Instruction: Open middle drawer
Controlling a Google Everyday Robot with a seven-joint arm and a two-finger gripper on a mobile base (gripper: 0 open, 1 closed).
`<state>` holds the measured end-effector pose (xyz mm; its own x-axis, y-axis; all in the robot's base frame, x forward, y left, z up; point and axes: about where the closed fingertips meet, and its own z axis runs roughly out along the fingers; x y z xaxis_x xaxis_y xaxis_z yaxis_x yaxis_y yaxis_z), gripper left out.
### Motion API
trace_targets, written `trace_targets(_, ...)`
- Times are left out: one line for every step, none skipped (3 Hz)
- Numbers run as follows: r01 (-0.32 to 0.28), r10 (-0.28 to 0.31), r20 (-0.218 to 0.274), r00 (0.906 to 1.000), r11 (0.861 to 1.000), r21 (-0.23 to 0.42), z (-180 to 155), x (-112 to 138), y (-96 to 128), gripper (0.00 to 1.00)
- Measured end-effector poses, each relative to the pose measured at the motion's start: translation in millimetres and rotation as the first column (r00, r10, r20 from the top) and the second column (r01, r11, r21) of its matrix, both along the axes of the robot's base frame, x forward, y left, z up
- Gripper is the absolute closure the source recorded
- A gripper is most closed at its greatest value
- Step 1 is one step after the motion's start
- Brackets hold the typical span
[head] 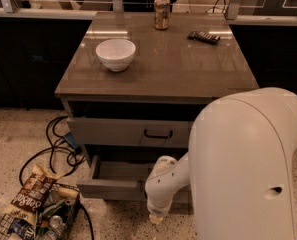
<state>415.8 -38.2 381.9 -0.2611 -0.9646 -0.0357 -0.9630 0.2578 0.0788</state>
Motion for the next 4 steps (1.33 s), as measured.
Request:
trace_targets(0.000,0.000,0.000,1.0000,1.000,0.000,1,0,0,0.78)
trace_targets(0.000,0.000,-0.001,1.0000,1.000,-0.001,3,-1,0,1.00)
trace_targets(0.000,0.000,-0.001,1.0000,1.000,-0.002,1,-2,1,1.00)
trace_targets(0.005,-0.005,-0.021,0.9998,1.000,-0.015,5,-11,4,1.00)
